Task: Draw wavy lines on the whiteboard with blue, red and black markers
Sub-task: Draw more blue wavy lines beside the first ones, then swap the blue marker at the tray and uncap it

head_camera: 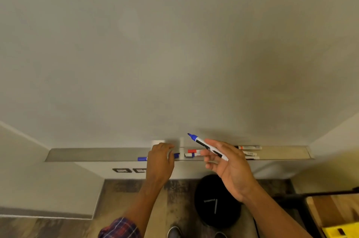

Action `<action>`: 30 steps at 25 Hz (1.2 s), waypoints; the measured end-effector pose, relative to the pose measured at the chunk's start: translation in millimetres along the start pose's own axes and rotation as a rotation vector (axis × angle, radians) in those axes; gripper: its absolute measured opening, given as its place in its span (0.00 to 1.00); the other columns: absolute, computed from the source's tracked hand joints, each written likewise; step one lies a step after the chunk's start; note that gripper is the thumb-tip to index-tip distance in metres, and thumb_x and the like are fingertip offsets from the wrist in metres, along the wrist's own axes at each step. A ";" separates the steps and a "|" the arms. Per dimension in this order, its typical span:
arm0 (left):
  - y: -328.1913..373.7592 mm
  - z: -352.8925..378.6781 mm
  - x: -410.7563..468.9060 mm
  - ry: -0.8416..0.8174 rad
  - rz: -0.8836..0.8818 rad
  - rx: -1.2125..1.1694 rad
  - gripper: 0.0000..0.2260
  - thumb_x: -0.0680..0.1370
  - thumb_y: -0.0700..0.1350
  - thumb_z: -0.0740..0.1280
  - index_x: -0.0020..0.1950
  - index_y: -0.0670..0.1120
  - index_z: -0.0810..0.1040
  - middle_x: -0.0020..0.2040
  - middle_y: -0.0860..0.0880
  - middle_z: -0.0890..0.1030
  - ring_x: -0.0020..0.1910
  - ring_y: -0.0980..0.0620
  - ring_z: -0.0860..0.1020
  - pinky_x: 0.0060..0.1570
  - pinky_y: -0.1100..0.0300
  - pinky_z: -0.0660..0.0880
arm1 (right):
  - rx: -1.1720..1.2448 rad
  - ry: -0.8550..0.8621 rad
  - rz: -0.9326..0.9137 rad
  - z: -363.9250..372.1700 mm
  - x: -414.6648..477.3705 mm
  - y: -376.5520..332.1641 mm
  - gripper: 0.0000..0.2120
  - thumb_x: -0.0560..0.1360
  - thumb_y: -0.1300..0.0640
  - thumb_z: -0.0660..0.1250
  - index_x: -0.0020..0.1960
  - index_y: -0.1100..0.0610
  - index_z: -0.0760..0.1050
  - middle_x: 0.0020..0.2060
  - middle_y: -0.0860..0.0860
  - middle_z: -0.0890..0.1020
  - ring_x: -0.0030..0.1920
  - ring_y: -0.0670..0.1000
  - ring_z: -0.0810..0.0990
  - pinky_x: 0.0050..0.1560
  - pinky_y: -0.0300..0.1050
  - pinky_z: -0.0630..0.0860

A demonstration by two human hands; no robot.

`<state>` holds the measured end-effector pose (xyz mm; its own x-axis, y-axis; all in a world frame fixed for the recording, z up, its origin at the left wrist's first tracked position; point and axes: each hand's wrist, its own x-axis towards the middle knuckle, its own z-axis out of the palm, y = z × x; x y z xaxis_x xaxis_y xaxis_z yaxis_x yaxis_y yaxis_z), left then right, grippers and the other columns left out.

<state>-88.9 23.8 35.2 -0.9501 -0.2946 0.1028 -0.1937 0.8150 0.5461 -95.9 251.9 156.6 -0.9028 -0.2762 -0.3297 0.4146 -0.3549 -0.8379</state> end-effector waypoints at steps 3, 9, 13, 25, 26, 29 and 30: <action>-12.3 22.0 7.9 -0.126 0.001 0.137 0.09 0.84 0.45 0.67 0.61 0.49 0.84 0.59 0.48 0.85 0.60 0.47 0.81 0.63 0.55 0.75 | -0.082 0.017 0.041 -9.9 3.9 14.3 0.13 0.83 0.63 0.63 0.59 0.56 0.86 0.51 0.65 0.86 0.44 0.56 0.81 0.47 0.51 0.78; -28.3 49.4 25.3 -0.272 0.010 0.298 0.12 0.85 0.45 0.65 0.67 0.50 0.81 0.66 0.49 0.82 0.66 0.48 0.75 0.70 0.52 0.69 | -0.232 0.031 0.093 -13.0 13.7 27.0 0.08 0.85 0.61 0.63 0.61 0.57 0.78 0.51 0.60 0.87 0.42 0.56 0.82 0.48 0.52 0.80; -32.9 60.5 32.4 -0.317 0.051 0.375 0.11 0.85 0.45 0.66 0.66 0.50 0.81 0.65 0.49 0.82 0.67 0.47 0.74 0.71 0.50 0.67 | -0.259 0.057 0.104 -15.7 20.2 34.8 0.08 0.85 0.62 0.61 0.62 0.56 0.75 0.49 0.60 0.87 0.41 0.56 0.82 0.47 0.52 0.80; -13.4 52.5 25.7 -0.190 -0.148 -0.120 0.10 0.86 0.42 0.64 0.64 0.46 0.82 0.61 0.46 0.82 0.60 0.47 0.78 0.64 0.55 0.72 | -0.466 0.029 0.023 -19.2 23.0 35.1 0.12 0.85 0.62 0.61 0.63 0.52 0.80 0.45 0.55 0.86 0.40 0.54 0.82 0.45 0.48 0.83; -7.0 46.4 19.1 -0.157 -0.163 -0.225 0.10 0.86 0.42 0.64 0.65 0.44 0.82 0.60 0.46 0.82 0.58 0.50 0.79 0.62 0.59 0.74 | -0.497 0.031 0.009 -19.4 22.7 34.3 0.13 0.85 0.62 0.61 0.63 0.51 0.80 0.44 0.54 0.86 0.39 0.53 0.82 0.45 0.47 0.83; 7.9 29.4 0.7 -0.113 -0.184 -0.420 0.10 0.87 0.42 0.62 0.66 0.44 0.80 0.59 0.49 0.83 0.55 0.53 0.79 0.57 0.65 0.75 | -0.601 0.028 -0.031 -18.6 22.0 32.3 0.13 0.85 0.62 0.62 0.60 0.49 0.80 0.41 0.51 0.85 0.37 0.51 0.81 0.42 0.43 0.82; 11.2 24.2 -3.3 -0.111 -0.183 -0.465 0.10 0.87 0.42 0.62 0.65 0.46 0.80 0.58 0.50 0.83 0.55 0.53 0.80 0.58 0.63 0.77 | -0.636 0.017 -0.047 -18.0 21.7 31.9 0.13 0.84 0.62 0.62 0.59 0.48 0.80 0.40 0.51 0.85 0.37 0.50 0.80 0.41 0.42 0.82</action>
<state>-93.8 45.9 20.9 -0.9360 -0.3363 -0.1043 -0.2540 0.4397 0.8615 -104.3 250.6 114.9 -0.9220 -0.2573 -0.2892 0.2306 0.2349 -0.9443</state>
